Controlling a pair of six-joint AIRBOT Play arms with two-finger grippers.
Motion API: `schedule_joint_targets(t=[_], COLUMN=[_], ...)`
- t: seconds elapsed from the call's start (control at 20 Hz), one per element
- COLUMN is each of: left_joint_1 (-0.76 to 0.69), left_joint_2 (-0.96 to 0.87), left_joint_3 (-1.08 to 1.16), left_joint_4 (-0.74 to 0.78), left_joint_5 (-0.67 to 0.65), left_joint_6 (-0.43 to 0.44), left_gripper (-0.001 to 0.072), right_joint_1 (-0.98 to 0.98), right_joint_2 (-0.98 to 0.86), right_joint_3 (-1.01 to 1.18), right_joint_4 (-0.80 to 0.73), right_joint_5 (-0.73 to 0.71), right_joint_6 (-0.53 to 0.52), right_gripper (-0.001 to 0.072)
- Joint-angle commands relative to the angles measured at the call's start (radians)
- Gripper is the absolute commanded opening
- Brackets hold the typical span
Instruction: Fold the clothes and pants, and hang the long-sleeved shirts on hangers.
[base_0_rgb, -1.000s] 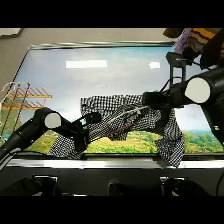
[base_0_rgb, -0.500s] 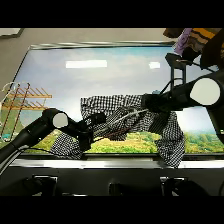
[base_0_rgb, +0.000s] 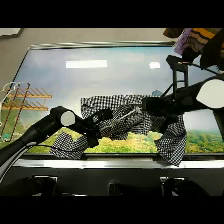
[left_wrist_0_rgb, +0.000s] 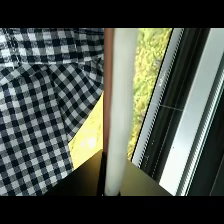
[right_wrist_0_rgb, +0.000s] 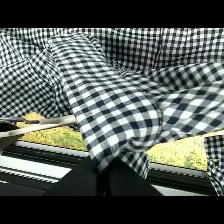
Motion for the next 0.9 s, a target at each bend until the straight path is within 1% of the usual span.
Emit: schedule_joint_targets(t=[0.0, 0.2, 0.4, 0.45, 0.7, 0.85], left_joint_1=[-0.027, -0.061, -0.063, -0.063, -0.063, -0.066], left_joint_2=[-0.031, -0.061, -0.060, -0.061, -0.061, -0.061], left_joint_3=[0.026, 0.051, 0.053, 0.053, 0.053, 0.054], left_joint_4=[-0.013, -0.017, -0.017, -0.017, -0.018, -0.032], left_joint_5=[0.013, 0.021, 0.016, 0.017, 0.047, 0.074], left_joint_6=[-0.002, -0.002, -0.002, -0.002, -0.002, -0.002], left_gripper=[0.0032, 0.0032, 0.0033, 0.0033, 0.0032, 0.0032], right_joint_1=[0.001, 0.001, 0.001, 0.001, 0.001, 0.001], right_joint_2=[0.003, 0.003, 0.002, 0.002, 0.003, 0.003], right_joint_3=[0.001, 0.000, 0.001, 0.000, 0.001, 0.001], right_joint_4=[0.011, -0.005, -0.088, -0.089, 0.015, 0.037], right_joint_5=[-0.006, -0.008, -0.008, -0.009, -0.001, 0.027], right_joint_6=[0.002, 0.002, 0.002, 0.002, -0.015, -0.019], right_gripper=[0.0039, 0.0039, 0.0039, 0.0040, 0.0041, 0.0041])
